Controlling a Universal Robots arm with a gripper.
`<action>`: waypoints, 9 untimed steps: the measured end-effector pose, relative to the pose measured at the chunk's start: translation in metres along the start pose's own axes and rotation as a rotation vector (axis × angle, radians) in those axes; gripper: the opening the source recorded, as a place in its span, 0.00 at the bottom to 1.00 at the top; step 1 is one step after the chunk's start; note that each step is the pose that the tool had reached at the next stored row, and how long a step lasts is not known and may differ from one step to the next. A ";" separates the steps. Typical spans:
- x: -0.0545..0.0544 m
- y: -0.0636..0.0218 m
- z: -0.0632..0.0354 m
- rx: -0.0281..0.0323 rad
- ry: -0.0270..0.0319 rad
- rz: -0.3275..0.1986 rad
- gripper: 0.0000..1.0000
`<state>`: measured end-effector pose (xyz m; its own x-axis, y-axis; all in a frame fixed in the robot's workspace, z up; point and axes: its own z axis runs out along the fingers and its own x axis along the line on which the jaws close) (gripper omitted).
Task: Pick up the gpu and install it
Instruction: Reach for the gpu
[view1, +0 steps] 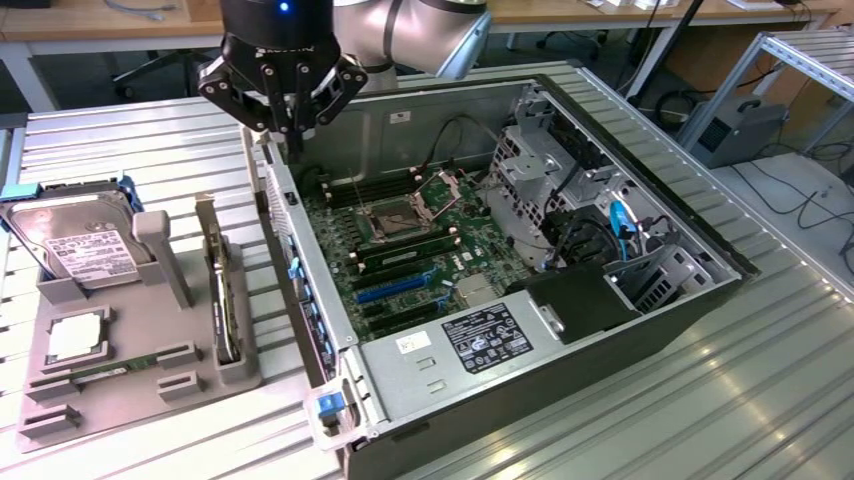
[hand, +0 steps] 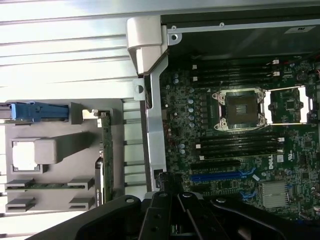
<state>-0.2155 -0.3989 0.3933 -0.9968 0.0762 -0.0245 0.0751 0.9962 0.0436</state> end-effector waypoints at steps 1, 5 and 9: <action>0.000 0.0000 0.0000 -0.0001 0.0000 0.000 0.11; 0.001 -0.0001 0.0000 0.0000 0.0000 0.000 0.11; 0.002 -0.0001 -0.0001 0.0000 0.0000 0.000 0.11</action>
<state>-0.2171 -0.3989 0.3933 -0.9968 0.0762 -0.0245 0.0751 0.9962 0.0436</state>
